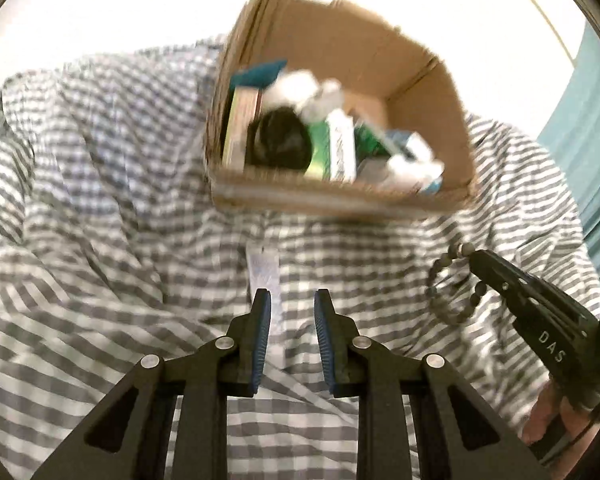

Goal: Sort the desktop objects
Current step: 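Carry the toothpaste tube with the left tool while the right tool carries the bracelet to the box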

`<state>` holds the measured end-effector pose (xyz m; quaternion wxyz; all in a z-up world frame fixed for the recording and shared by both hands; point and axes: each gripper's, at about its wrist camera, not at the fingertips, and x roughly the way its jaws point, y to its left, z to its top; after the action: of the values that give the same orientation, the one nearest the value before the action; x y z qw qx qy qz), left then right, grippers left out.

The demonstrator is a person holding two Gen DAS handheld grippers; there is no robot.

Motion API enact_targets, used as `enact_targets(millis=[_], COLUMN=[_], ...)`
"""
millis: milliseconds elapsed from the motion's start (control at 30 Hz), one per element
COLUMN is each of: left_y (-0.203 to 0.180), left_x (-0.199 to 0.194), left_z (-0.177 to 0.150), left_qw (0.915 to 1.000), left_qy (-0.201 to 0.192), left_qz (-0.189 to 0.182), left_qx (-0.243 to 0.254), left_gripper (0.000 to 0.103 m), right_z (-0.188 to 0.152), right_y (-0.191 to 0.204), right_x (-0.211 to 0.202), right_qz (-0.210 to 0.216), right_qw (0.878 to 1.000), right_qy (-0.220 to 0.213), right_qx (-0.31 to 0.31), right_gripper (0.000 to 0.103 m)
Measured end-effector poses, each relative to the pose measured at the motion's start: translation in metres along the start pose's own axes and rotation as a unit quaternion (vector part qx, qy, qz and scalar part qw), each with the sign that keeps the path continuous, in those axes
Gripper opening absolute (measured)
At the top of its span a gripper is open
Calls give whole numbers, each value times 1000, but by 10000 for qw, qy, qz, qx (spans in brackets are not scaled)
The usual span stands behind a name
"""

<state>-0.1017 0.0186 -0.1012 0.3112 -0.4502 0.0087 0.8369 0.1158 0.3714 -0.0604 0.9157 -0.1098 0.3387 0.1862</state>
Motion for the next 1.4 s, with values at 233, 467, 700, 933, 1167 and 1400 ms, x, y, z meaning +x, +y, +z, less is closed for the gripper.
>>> enact_targets(millis=[233, 467, 700, 933, 1167, 1400], left_y=[-19, -9, 9, 5, -16, -36], left_x=[-28, 29, 104, 118, 67, 1], left_z=[27, 5, -19, -23, -24, 11], left_qw=[9992, 9997, 9932, 9930, 9973, 9992], left_qy=[-301, 230, 1032, 1108, 715, 30], left_qz=[-213, 39, 392, 389, 99, -307], left_qx=[130, -115, -369, -145, 94, 239], left_gripper=[23, 25, 47, 23, 23, 23], right_z=[33, 36, 19, 5, 13, 57], right_y=[-4, -16, -20, -37, -31, -12], right_x=[-50, -48, -1, 40, 22, -32], right_qz=[-79, 89, 224, 346, 277, 204], right_qw=[9991, 9996, 9995, 9985, 9992, 9989], right_qy=[-336, -270, 59, 421, 298, -280], right_qx=[-230, -67, -201, 82, 38, -306], right_gripper=[11, 11, 11, 11, 11, 11])
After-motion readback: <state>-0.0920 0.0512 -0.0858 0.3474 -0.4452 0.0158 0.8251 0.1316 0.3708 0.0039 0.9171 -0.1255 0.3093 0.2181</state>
